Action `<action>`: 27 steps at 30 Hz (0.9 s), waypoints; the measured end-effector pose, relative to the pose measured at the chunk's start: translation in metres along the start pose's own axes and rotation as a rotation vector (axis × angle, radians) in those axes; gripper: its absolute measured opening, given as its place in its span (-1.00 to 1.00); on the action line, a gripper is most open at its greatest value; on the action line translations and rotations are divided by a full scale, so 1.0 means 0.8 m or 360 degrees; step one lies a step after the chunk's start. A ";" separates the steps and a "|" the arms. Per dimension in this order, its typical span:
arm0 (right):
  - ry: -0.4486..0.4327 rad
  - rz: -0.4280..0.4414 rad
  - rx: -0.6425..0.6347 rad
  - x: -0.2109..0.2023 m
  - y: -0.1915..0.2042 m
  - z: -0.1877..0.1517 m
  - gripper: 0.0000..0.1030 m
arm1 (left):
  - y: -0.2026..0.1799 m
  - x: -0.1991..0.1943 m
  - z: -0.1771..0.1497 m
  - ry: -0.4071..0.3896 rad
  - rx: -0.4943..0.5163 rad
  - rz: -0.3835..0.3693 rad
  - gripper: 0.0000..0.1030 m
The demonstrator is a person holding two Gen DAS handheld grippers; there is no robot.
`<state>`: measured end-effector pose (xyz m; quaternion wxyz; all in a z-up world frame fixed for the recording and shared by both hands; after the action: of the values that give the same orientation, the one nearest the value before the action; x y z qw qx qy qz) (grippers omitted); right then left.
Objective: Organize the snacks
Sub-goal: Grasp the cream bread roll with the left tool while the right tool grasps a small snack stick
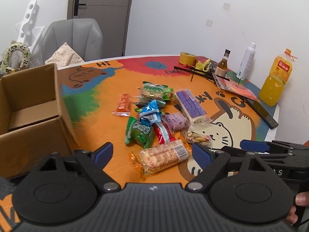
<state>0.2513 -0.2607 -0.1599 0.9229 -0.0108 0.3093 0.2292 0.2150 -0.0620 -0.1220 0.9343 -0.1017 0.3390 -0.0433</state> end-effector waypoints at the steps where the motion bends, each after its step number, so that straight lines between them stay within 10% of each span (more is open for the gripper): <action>1: 0.0004 0.0001 0.0007 0.003 -0.004 0.000 0.15 | -0.002 0.005 0.001 0.0005 0.0006 -0.0007 0.63; 27: 0.0055 0.0066 0.0024 0.077 -0.022 0.016 -0.18 | -0.017 0.084 -0.012 0.0149 0.0058 -0.0168 0.34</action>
<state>0.3095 -0.2485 -0.1868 0.9126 -0.0012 0.3270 0.2456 0.2602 -0.0873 -0.1686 0.9155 -0.1003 0.3755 -0.1034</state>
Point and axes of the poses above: each gripper's, at about its wrist camera, not at the fingertips, and x roughly the way its jaws point, y to its left, z to its top, the point moved 9 cm from there along x, roughly the way its jaws point, and after that the axes turned 5 degrees about -x, right-handed, at the moved point
